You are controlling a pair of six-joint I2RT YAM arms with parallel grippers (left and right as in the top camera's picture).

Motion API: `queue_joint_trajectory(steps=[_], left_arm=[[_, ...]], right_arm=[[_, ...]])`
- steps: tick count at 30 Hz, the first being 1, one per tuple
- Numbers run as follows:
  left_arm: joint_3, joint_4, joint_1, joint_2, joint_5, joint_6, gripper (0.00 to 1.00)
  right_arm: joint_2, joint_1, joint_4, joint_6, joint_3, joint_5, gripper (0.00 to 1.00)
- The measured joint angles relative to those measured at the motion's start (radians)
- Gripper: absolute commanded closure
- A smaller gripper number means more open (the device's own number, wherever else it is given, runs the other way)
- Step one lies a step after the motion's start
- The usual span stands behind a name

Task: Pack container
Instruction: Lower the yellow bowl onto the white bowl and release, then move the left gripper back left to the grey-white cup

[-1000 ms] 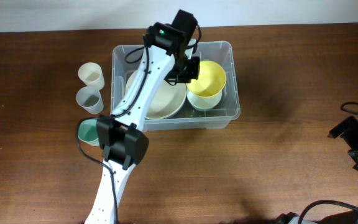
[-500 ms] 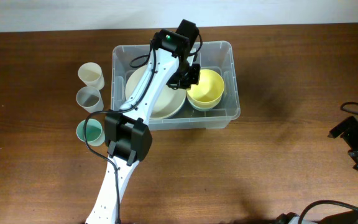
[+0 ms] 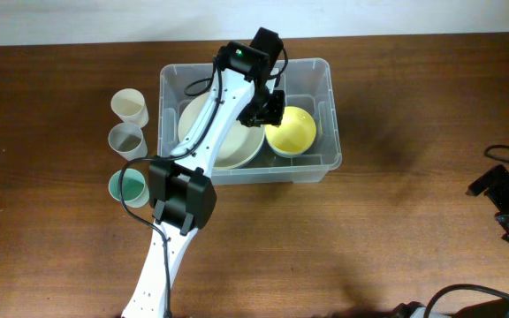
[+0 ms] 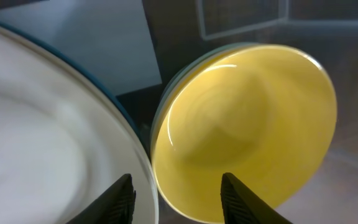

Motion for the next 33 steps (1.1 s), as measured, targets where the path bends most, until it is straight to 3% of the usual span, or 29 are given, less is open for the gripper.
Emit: queue_joint_trajectory(steps=[3,7,8,9,15,24,28,33], left_arm=[[0.014,-0.001,0.004,0.000,0.001,0.000,0.41],[0.122,-0.039,0.035,0.000,0.001,0.012,0.14],[0.163,-0.051,0.048,0.000,0.001,0.018,0.03],[0.206,-0.064,0.062,0.000,0.000,0.024,0.01],[0.457,-0.196,0.188,-0.027,-0.034,0.042,0.01],[0.477,-0.235,0.446,-0.197,-0.079,0.073,0.01],[0.397,-0.235,0.526,-0.243,-0.084,0.103,0.01],[0.130,-0.235,0.614,-0.293,-0.086,0.120,0.00]], right_arm=[[0.000,0.000,0.000,0.000,0.000,0.000,0.01],[0.000,0.000,0.000,0.000,0.000,0.000,0.01],[0.000,0.000,0.000,0.000,0.000,0.000,0.01],[0.000,0.000,0.000,0.000,0.000,0.000,0.01],[0.000,0.000,0.000,0.000,0.000,0.000,0.01],[0.000,0.000,0.000,0.000,0.000,0.000,0.01],[0.000,0.000,0.000,0.000,0.000,0.000,0.01],[0.000,0.000,0.000,0.000,0.000,0.000,0.01]])
